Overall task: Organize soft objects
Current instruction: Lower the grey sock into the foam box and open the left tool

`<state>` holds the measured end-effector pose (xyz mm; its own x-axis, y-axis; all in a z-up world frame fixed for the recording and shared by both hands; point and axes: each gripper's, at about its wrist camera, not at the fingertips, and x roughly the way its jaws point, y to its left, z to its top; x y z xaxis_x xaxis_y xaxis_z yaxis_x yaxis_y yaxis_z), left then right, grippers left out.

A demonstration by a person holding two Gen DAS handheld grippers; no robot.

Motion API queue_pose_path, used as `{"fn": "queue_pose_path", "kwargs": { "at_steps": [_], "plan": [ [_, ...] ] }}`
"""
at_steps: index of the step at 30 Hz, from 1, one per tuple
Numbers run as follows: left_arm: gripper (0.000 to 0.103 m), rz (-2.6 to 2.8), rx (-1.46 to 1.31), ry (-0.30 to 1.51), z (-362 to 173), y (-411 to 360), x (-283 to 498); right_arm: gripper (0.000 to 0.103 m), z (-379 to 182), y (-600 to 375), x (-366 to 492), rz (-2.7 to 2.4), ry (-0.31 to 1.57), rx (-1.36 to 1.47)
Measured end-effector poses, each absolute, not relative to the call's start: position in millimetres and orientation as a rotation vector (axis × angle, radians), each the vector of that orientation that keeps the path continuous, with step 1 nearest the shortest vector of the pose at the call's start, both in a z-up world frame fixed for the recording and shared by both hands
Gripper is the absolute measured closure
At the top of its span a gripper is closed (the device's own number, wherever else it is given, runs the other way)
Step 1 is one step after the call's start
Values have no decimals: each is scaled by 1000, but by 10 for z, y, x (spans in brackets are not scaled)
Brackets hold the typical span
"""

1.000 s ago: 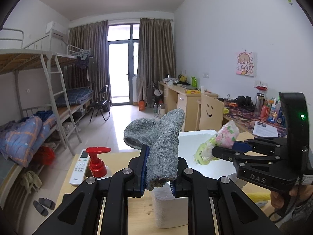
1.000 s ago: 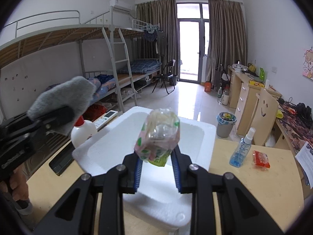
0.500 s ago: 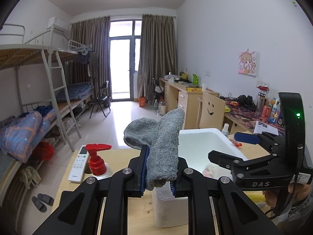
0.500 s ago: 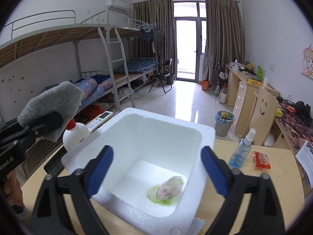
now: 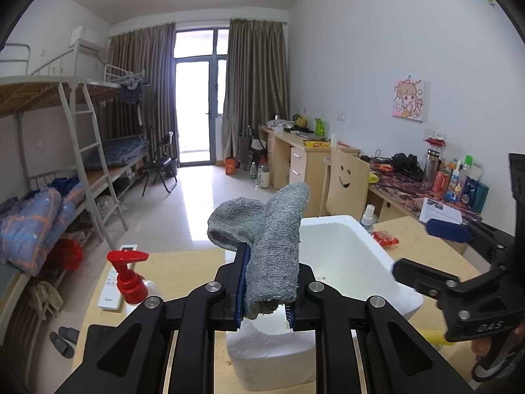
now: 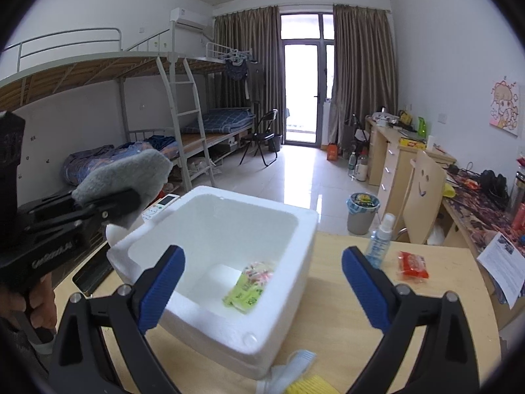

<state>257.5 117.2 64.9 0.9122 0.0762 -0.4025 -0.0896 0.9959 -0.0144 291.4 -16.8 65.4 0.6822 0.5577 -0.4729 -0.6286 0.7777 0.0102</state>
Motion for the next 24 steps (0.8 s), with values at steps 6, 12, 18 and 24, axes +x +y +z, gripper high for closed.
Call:
{"fn": "queue_pose_path", "kwargs": {
  "at_steps": [6,12,18,24],
  "plan": [
    [84,49,-16,422,633,1052,2645,4,682,-360,2841,631,456,-147],
    [84,24,-14,442,597,1000,2758,4,672,-532,2803,588,446,-135],
    [84,-16,-23,467,564,913,2850,4,653,-700,2761,534,447,-128],
    [84,-9,-20,489,534,841,2934,4,624,-892,2694,495,450,-105]
  ]
}}
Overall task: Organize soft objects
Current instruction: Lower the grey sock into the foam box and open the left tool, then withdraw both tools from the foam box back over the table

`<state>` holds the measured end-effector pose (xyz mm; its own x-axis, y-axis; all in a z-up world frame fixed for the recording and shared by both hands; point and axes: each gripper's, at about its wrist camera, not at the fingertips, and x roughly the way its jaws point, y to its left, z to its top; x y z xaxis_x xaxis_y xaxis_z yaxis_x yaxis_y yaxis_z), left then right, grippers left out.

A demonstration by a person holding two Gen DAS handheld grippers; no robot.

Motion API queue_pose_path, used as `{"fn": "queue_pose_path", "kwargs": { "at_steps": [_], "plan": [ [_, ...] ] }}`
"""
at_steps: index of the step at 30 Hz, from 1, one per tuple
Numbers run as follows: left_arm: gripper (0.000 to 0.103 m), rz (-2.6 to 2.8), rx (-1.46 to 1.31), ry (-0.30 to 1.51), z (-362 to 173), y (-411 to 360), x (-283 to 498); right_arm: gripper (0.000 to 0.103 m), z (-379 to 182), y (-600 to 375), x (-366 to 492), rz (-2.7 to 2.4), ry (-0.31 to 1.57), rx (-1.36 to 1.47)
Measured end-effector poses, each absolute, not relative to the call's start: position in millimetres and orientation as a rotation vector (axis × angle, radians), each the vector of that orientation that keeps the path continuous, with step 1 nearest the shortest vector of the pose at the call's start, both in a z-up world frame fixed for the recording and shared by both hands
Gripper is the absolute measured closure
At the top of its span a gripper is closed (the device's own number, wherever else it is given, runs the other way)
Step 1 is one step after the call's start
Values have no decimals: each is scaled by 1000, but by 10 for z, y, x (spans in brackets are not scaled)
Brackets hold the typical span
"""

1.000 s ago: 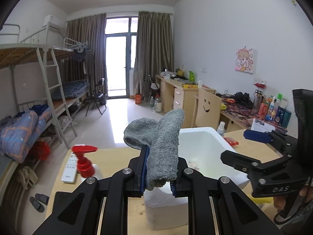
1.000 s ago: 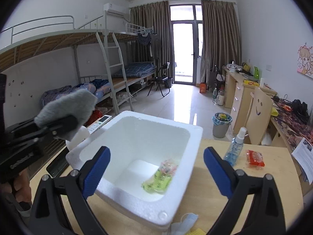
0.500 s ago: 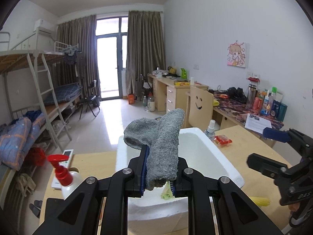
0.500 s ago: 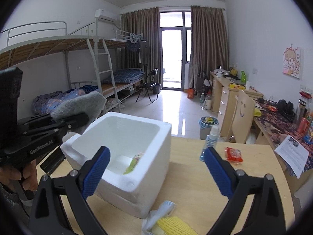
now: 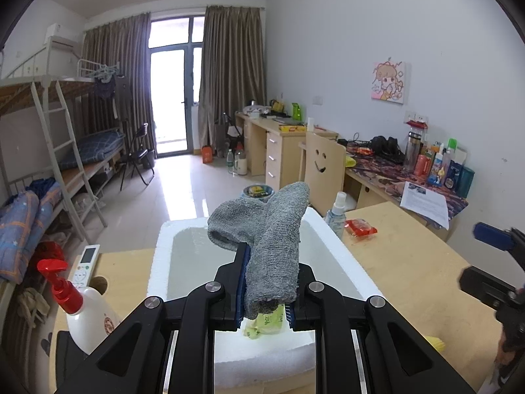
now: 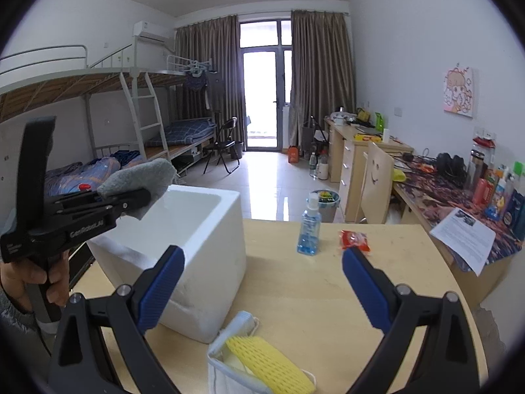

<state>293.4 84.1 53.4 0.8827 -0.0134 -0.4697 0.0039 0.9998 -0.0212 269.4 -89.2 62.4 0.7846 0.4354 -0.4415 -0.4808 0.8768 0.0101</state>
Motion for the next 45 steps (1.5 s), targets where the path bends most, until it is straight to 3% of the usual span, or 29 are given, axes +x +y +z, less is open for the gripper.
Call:
{"fn": "queue_pose_path", "kwargs": {
  "at_steps": [3,5,7,12,45],
  "plan": [
    [73,5,-14,492,525,834,2941,4,618,-962,2661,475,444,-102],
    [59,22,-8,487,550,843,2943,4,617,-1025,2661,465,443,-89],
    [25,46,-22,473,573,878,2915,4,623,-1064,2652,461,442,-81],
    [1,91,-10,412,648,859,2810,4,614,-1097,2583,453,435,-83],
    [1,121,-2,243,1035,445,1298,1,969,-1224,1394,550,271,-100]
  ]
}}
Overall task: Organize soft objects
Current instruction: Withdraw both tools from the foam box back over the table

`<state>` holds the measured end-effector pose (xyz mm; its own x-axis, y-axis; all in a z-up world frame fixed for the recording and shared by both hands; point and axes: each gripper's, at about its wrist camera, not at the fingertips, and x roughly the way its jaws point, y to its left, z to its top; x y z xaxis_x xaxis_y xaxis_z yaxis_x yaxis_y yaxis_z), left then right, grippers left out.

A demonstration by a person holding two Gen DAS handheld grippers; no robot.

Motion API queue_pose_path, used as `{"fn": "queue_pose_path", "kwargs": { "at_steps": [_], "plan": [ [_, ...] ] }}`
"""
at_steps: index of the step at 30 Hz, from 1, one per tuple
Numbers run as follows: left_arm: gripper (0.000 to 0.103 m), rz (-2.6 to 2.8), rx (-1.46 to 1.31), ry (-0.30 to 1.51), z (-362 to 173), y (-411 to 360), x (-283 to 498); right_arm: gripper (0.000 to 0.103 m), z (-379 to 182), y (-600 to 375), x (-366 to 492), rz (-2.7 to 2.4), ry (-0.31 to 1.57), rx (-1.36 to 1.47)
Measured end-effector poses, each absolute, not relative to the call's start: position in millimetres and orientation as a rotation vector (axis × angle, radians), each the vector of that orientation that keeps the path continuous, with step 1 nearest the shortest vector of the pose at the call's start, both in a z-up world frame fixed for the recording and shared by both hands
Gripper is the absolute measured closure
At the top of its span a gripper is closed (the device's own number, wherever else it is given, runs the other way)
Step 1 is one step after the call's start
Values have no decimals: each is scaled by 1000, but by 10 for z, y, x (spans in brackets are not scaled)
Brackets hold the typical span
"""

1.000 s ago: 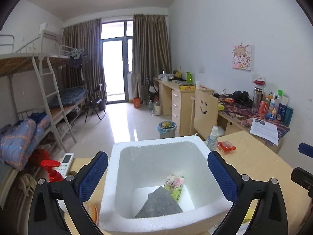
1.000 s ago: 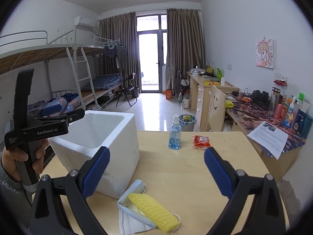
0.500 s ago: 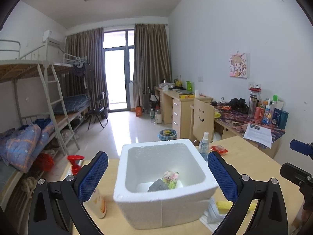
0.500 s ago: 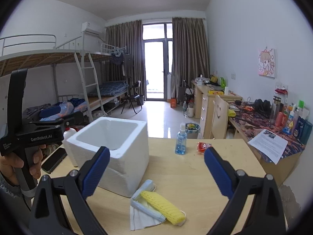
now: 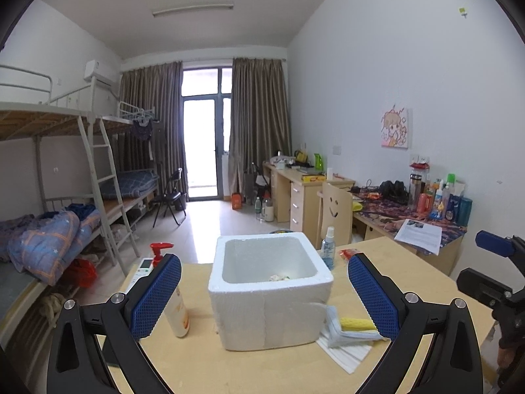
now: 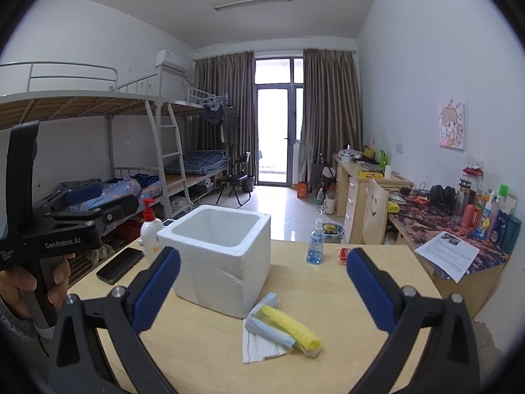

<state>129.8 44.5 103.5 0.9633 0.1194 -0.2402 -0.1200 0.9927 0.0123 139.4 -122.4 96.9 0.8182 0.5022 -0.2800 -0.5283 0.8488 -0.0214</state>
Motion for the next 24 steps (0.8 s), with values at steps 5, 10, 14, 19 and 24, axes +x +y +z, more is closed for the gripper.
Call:
{"fn": "queue_pose_path", "kwargs": {
  "at_steps": [5,10,14,19,24],
  "plan": [
    [1,114,0,215,1052,380,1018,1,966,-1260,1116,560,241,-106],
    [1,104,5,190,1033,288,739,0,918,-1314,929,555,233,-107],
    [1,95,12,175,985,201,552,0,873,-1374,772,548,224,-105],
    [1,84,15,169,915,94,316,0,827,-1434,563,547,217,-103],
    [1,77,21,154,878,24,55,0,809,-1486,320,545,202,-96]
  ]
}}
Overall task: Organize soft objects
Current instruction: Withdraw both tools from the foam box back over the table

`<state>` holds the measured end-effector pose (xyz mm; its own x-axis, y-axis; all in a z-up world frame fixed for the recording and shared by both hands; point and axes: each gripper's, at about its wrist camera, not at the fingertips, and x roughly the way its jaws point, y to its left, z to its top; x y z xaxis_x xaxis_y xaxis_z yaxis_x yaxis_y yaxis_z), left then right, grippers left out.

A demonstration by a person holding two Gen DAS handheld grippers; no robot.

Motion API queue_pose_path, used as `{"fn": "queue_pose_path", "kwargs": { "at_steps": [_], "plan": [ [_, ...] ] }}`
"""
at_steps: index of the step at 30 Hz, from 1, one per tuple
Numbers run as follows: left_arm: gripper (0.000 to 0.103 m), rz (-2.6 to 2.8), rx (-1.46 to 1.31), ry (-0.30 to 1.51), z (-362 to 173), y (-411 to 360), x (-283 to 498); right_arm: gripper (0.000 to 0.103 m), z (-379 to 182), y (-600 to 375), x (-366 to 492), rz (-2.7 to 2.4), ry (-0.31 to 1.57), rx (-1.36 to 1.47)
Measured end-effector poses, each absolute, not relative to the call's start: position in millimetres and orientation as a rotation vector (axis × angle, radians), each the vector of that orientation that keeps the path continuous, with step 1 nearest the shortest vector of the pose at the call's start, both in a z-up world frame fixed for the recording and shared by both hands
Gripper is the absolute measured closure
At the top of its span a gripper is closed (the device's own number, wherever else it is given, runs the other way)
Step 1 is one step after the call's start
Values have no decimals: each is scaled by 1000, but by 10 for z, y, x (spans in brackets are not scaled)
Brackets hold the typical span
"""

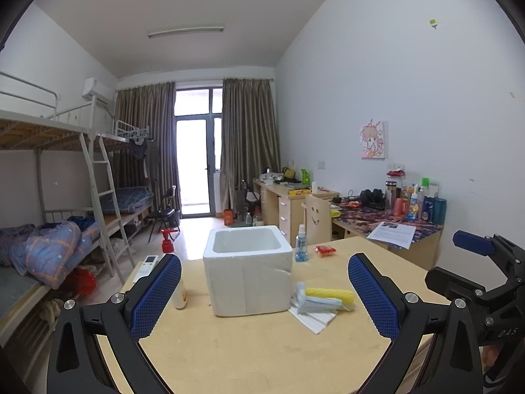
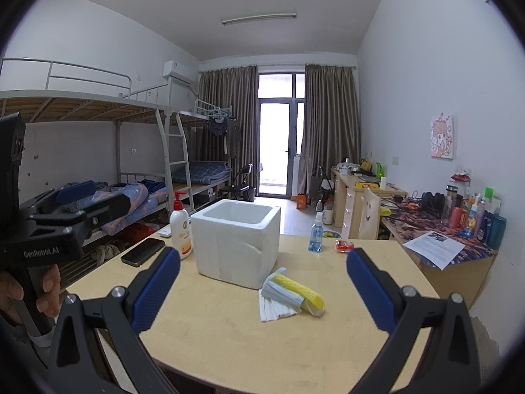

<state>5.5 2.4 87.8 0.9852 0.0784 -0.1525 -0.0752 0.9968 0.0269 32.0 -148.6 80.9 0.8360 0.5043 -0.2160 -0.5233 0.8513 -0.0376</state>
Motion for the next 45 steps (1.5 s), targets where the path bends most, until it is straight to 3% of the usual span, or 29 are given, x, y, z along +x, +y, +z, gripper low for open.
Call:
{"fn": "queue_pose_path", "kwargs": {
  "at_steps": [19,45],
  "plan": [
    [1,57,9,73,410,-12,-411,0,455,-1574,-76,479,121,-90],
    [1,12,-33,162,-207,-66,305,0,-31,-1779,482,398,191,-19]
  ]
}}
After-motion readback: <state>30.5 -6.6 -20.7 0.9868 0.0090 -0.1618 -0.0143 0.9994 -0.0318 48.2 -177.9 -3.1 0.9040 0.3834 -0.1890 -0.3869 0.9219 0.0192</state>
